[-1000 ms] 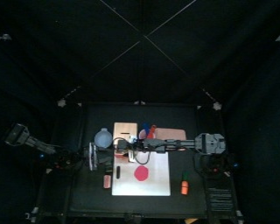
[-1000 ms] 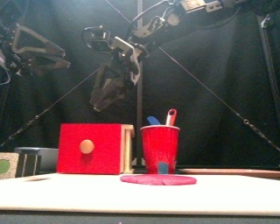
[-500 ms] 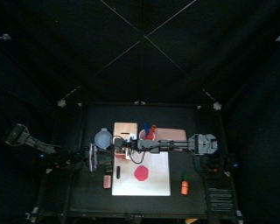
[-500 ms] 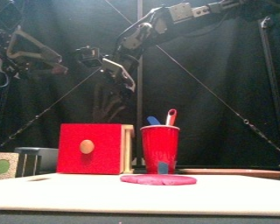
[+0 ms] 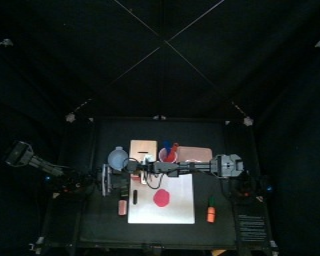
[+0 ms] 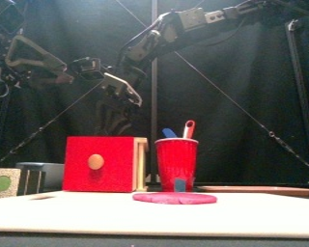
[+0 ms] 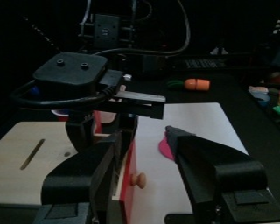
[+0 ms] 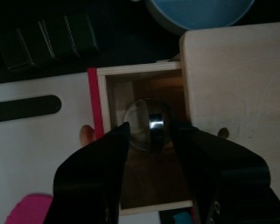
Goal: Get the cutter from the drawer then cut the dough then place the extra dough in the bowl
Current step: Place the cutter on the board
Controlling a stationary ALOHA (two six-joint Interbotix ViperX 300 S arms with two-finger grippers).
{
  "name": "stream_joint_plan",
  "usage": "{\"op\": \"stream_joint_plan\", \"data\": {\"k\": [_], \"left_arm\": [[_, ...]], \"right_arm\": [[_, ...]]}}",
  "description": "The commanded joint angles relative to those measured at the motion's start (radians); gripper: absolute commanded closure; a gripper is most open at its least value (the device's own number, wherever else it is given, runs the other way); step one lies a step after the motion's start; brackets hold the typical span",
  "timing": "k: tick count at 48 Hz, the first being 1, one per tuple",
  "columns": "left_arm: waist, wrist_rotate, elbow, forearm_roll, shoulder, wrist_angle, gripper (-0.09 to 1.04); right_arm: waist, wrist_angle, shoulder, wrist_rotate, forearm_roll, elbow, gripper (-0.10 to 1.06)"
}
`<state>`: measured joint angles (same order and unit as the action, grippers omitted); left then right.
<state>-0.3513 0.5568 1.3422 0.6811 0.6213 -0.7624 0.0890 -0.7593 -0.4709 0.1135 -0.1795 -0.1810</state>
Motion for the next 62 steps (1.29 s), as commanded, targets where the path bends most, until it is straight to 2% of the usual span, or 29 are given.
{"op": "stream_joint_plan", "data": {"k": [1,25,39,62], "left_arm": [[0.002,0.0,-0.009,0.0,-0.002,0.006,0.12],[0.002,-0.002,-0.009,0.0,-0.002,0.041,0.12],[0.002,-0.002,-0.009,0.0,0.002,0.041,0.12],[0.002,-0.002,-0.006,0.005,0.003,0.041,0.12]], "right_arm": [[0.006,0.003,0.015,0.002,-0.002,-0.021,0.19],[0.006,-0.009,-0.008,0.003,0.023,-0.011,0.2],[0.003,-0.026,-0.008,0.003,0.031,-0.008,0.41],[-0.012,-0.046,0.002,0.003,0.034,-0.077,0.44]]}}
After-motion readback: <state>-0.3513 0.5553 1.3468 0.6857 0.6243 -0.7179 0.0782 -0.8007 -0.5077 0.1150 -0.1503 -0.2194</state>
